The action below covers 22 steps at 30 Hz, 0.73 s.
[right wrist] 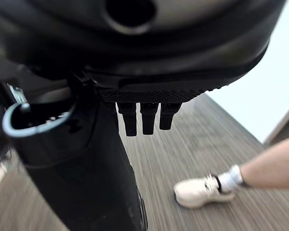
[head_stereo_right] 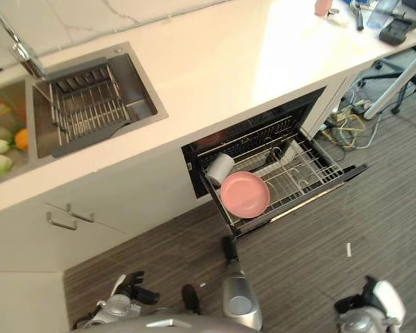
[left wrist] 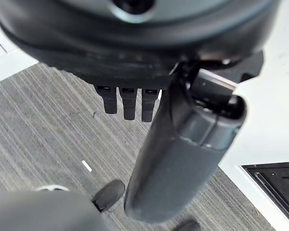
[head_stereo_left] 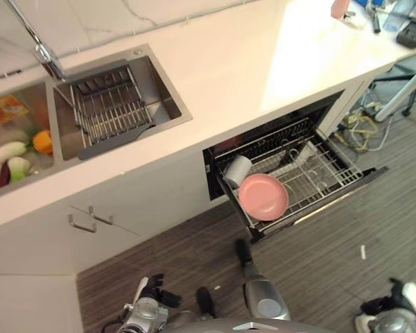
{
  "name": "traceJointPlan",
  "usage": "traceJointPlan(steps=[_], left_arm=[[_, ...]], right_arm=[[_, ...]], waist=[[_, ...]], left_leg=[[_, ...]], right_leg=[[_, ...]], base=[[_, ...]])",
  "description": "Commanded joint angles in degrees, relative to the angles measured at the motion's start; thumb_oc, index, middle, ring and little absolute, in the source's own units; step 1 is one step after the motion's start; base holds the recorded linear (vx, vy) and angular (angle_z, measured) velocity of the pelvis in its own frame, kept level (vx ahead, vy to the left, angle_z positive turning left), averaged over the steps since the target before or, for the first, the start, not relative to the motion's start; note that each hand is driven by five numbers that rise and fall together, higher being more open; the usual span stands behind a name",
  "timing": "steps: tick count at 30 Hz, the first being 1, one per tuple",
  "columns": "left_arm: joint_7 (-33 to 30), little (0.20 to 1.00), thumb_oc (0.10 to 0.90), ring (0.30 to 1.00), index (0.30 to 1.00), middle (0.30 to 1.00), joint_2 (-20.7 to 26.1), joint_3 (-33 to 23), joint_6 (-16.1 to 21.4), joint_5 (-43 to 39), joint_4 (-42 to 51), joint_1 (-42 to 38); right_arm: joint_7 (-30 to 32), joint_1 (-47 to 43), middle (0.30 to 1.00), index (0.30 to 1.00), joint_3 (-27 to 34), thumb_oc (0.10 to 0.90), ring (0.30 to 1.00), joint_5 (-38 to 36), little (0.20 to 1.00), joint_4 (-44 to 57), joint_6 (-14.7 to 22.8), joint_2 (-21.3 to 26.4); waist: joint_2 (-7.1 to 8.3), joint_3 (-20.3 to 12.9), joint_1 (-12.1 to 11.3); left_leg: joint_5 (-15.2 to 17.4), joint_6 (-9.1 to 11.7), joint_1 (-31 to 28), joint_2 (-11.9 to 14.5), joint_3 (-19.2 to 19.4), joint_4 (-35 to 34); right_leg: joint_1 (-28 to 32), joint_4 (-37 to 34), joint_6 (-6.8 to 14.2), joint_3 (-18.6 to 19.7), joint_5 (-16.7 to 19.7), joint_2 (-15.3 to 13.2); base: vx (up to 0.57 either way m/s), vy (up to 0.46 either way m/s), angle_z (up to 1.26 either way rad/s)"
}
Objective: Place the dishes in the dishwasher.
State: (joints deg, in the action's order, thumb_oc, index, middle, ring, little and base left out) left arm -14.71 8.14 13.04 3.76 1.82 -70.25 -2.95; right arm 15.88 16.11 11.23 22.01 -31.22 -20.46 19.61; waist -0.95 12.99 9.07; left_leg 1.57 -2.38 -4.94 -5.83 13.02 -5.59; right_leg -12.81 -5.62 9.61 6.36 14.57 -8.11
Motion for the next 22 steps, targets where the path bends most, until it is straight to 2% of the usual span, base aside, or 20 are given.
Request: traceJointPlan(steps=[1,2,3,4,5,6,8,9,10,12,14,17,18,19,20,22], left_arm=[[-0.4,0.9,0.8,0.9,0.9,0.9,1.2,0.9,0.9,0.7,0.2,3.0],[-0.4,0.9,0.8,0.9,0.9,0.9,1.2,0.9,0.9,0.7,0.2,3.0],[-0.7,0.9,0.8,0.9,0.9,0.9,0.5,1.5,1.0,0.6,-0.2,2.9],[-0.7,0.9,0.8,0.9,0.9,0.9,0.1,1.6,1.0,0.6,-0.4,2.8],[-0.6,0.9,0.8,0.9,0.9,0.9,-0.2,2.8,1.3,1.0,-1.2,2.8],[-0.6,0.9,0.8,0.9,0.9,0.9,-0.2,2.7,1.3,1.0,-1.2,2.7],[-0.4,0.9,0.8,0.9,0.9,0.9,-0.5,4.0,1.1,1.6,-1.8,2.9],[-0.4,0.9,0.8,0.9,0.9,0.9,-0.5,4.0,1.1,1.6,-1.8,2.9],[0.3,0.9,0.8,0.9,0.9,0.9,-0.6,5.0,1.1,1.6,-2.1,3.3],[0.5,0.9,0.8,0.9,0.9,0.9,-0.5,5.9,1.6,1.4,-1.9,3.6],[1.6,0.9,0.8,0.9,0.9,0.9,-0.5,6.6,2.0,-0.2,-1.9,3.6],[6.0,0.9,0.8,0.9,0.9,0.9,-0.8,7.6,2.1,-1.8,-2.2,3.6],[7.3,0.9,0.8,0.9,0.9,0.9,-0.8,7.4,2.2,-2.8,-2.3,3.6],[8.9,0.9,0.8,0.9,0.9,0.9,-0.8,6.9,2.4,-4.1,-2.0,3.7],[8.9,0.9,0.8,0.9,0.9,0.9,-0.8,6.9,2.4,-4.1,-2.0,3.7],[12.8,0.9,0.8,0.9,0.9,0.9,-0.3,6.4,2.2,-4.8,-1.8,3.9]], right_arm=[[4.7,-13.6,0.3,0.3,-4.0,0.4,0.3,-3.7,0.3,5.5,11.6,5.6],[4.7,-13.6,0.3,0.3,-4.0,0.4,0.3,-3.7,0.3,5.5,11.6,5.6],[5.8,-18.2,0.3,0.3,-7.6,0.4,0.3,-2.9,0.3,4.3,13.5,7.0],[6.4,-20.1,0.3,0.3,-8.7,0.4,0.3,-3.0,0.3,3.5,14.1,7.3],[7.5,-25.7,0.3,0.3,-12.7,0.4,0.3,-1.2,0.3,2.7,15.8,8.9],[7.6,-26.0,0.3,0.3,-12.9,0.4,0.3,-1.3,0.3,2.4,15.9,9.0],[8.1,-32.1,0.3,0.3,-16.2,0.4,0.3,-0.3,0.3,1.6,16.6,10.1],[8.2,-32.3,0.3,0.3,-16.3,0.4,0.3,-0.4,0.3,1.3,16.7,10.2],[8.1,-37.9,0.3,0.3,-18.8,0.4,0.3,-0.5,0.3,-0.9,16.6,10.2],[8.5,-43.1,0.3,0.3,-20.9,0.4,0.3,-0.3,0.3,-2.3,17.0,10.1],[8.8,-49.4,0.3,0.3,-24.1,0.4,0.3,0.6,0.3,-5.3,16.8,10.0],[7.5,-54.9,0.3,0.3,-27.2,0.4,0.3,-0.2,0.3,-9.7,18.6,9.0],[6.9,-55.7,0.528,0.528,-28.2,0.552,0.528,-0.4,0.528,-11.0,19.5,8.6],[6.4,-56.0,0.9,0.9,-29.3,0.8,0.9,-0.4,0.9,-11.9,19.9,8.1],[6.4,-56.1,0.9,0.9,-29.4,0.8,0.9,-0.5,0.9,-12.0,20.0,8.1],[6.4,-52.8,0.9,0.9,-29.6,0.8,0.9,-1.2,0.9,-13.8,21.0,6.7]], waist=[[2.85,1.6,-3.8],[2.85,1.6,-3.8],[1.66,1.6,-4.6],[1.14,1.6,-4.7],[0.1,0.8,-6.1],[0.05,0.9,-5.9],[-0.8,-0.4,-7.4],[-0.84,-0.4,-7.3],[-1.52,-1.7,-8.6],[-2.01,-2.6,-9.8],[-2.28,-3.7,-11.3],[-2.48,-5.0,-12.5],[-2.42,-5.4,-12.8],[-2.23,-5.8,-13.2],[-2.24,-5.8,-13.0],[-1.56,-6.3,-13.3]], left_leg=[[2.6,2.8,2.2,-2.9,-6.9,0.6],[2.6,2.8,2.2,-2.9,-6.9,0.6],[2.5,2.8,2.3,-3.4,-7.4,0.6],[2.5,2.8,2.2,-3.6,-7.7,0.6],[2.4,2.7,2.3,-4.1,-8.5,0.6],[2.4,2.7,2.3,-4.1,-8.6,0.6],[2.3,2.6,2.2,-4.6,-9.9,0.6],[2.3,2.6,2.2,-4.6,-10.0,0.6],[2.2,2.6,2.1,-5.0,-11.2,0.6],[1.9,2.6,2.2,-5.3,-12.6,0.6],[1.5,2.8,2.1,-5.7,-14.3,0.6],[1.2,2.9,2.0,-6.1,-16.8,0.6],[1.0,3.0,2.0,-6.1,-17.4,0.6],[0.9,3.1,2.0,-6.1,-18.1,0.6],[0.9,3.1,2.0,-6.1,-18.3,0.6],[0.3,3.5,2.1,-5.8,-19.7,0.6]], right_leg=[[-0.6,4.2,5.4,2.0,-0.2,-8.0],[-0.6,4.2,5.4,2.0,-0.2,-8.0],[-0.4,4.1,5.4,1.3,0.0,-8.9],[-0.1,4.0,5.4,0.6,-0.1,-9.4],[0.7,3.8,5.4,-0.8,0.0,-10.4],[0.8,3.7,5.4,-1.0,0.0,-10.4],[1.9,3.5,5.4,-2.8,-0.1,-11.5],[2.0,3.5,5.4,-2.9,-0.1,-11.5],[2.8,3.5,5.4,-4.3,-0.2,-12.4],[3.5,3.6,5.4,-5.6,-0.4,-13.0],[4.5,3.7,5.4,-7.3,-0.7,-13.8],[6.2,3.4,5.4,-9.7,-1.2,-14.6],[6.7,3.3,5.4,-10.4,-1.3,-14.7],[7.2,3.2,5.4,-11.1,-1.6,-14.8],[7.3,3.1,5.4,-11.3,-1.6,-14.8],[8.6,3.2,5.4,-12.7,-2.3,-14.7]], base=[[-0.02,0.04,0.02],[-0.02,0.078,0.12],[0.01,0.053,0.22],[0.01,0.054,0.3],[0.02,0.017,0.45],[0.03,0.008,0.79],[0.03,0.005,1.11],[0.04,-0.001,0.75],[0.04,0.008,0.37],[0.03,0.013,-0.02],[0.02,0.006,0.35],[0.01,-0.006,0.92],[0.0,-0.015,0.57],[0.0,-0.008,0.35],[0.0,-0.026,0.2],[-0.01,-0.032,0.11]])
